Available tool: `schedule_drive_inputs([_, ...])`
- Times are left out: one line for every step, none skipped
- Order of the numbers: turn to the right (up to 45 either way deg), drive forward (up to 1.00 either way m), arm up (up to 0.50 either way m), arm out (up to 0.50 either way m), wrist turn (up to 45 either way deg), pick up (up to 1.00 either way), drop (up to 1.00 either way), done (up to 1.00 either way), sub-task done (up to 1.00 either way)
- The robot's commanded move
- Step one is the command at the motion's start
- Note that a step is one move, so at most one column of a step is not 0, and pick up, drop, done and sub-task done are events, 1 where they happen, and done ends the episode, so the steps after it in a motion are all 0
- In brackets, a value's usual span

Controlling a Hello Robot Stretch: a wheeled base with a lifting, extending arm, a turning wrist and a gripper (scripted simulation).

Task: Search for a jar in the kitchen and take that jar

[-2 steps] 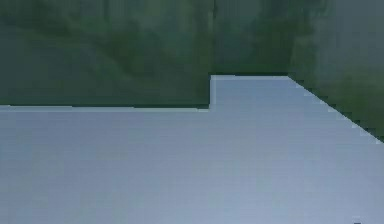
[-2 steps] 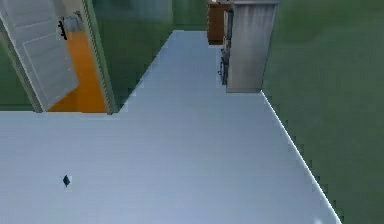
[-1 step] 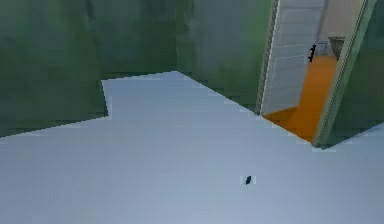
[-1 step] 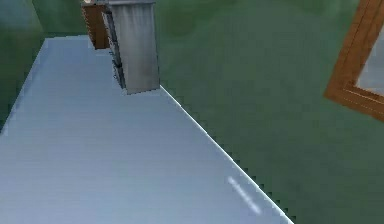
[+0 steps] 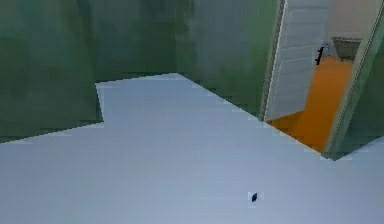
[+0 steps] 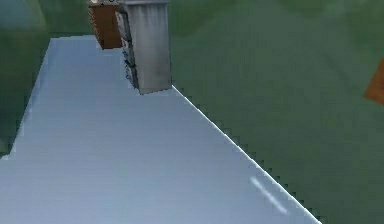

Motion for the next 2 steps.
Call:
schedule_drive_inputs([-3.0, 0.0, 0.0, 0.0, 0.0, 0.0, 0.0, 0.0, 0.0])
schedule_drive_inputs([0.0, 1.0, 0.0, 0.0, 0.0, 0.0, 0.0, 0.0, 0.0])
